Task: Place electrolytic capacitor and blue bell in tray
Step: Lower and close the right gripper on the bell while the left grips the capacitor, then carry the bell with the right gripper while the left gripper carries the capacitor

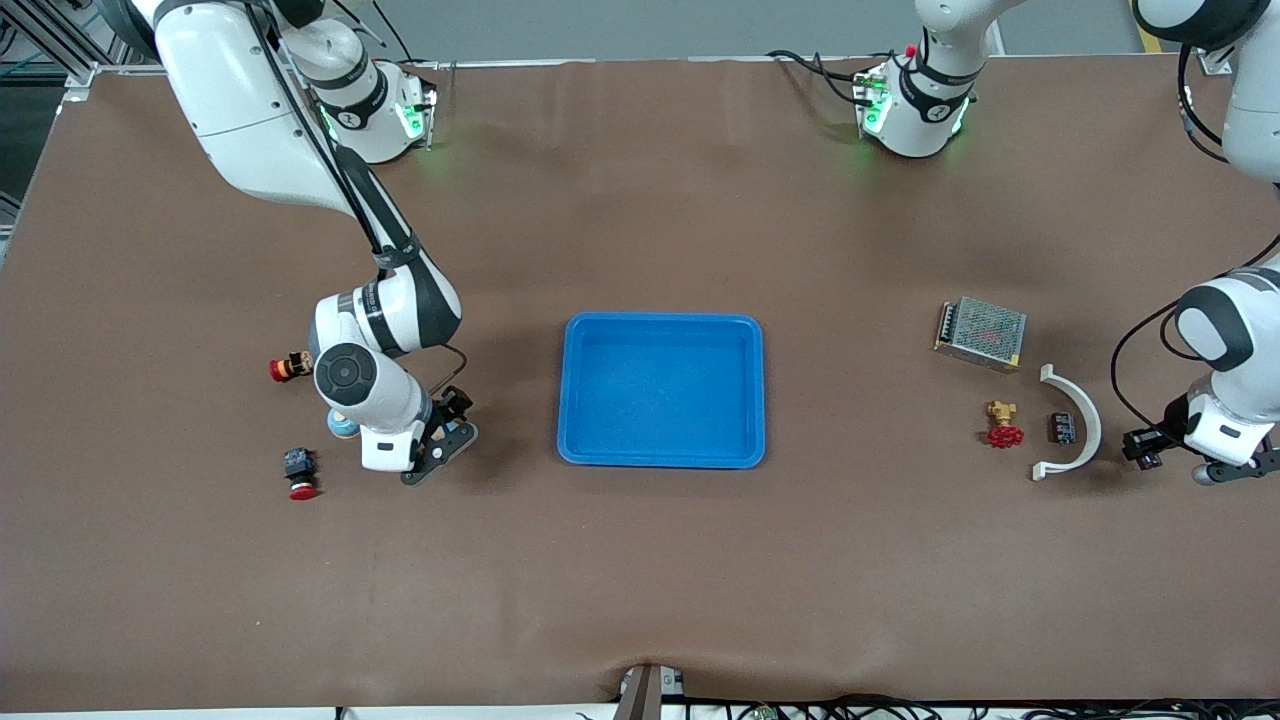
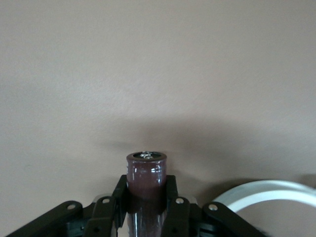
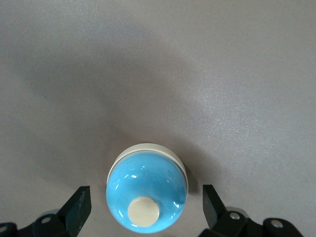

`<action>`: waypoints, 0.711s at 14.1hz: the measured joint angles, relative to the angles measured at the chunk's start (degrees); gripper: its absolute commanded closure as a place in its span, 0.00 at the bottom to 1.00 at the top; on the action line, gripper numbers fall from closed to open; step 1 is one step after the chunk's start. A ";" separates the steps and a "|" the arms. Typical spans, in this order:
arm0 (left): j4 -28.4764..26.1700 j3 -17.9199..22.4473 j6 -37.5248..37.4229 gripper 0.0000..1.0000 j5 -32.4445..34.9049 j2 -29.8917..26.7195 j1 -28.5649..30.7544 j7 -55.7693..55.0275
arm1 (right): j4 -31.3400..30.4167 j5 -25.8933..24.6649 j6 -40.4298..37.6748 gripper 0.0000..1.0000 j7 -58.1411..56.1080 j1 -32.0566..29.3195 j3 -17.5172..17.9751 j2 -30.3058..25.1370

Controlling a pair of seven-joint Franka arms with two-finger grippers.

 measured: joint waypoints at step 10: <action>3.11 -10.17 -17.89 1.00 -0.02 -6.47 -0.14 -30.61 | -0.04 4.41 0.56 0.24 0.25 0.01 0.08 0.52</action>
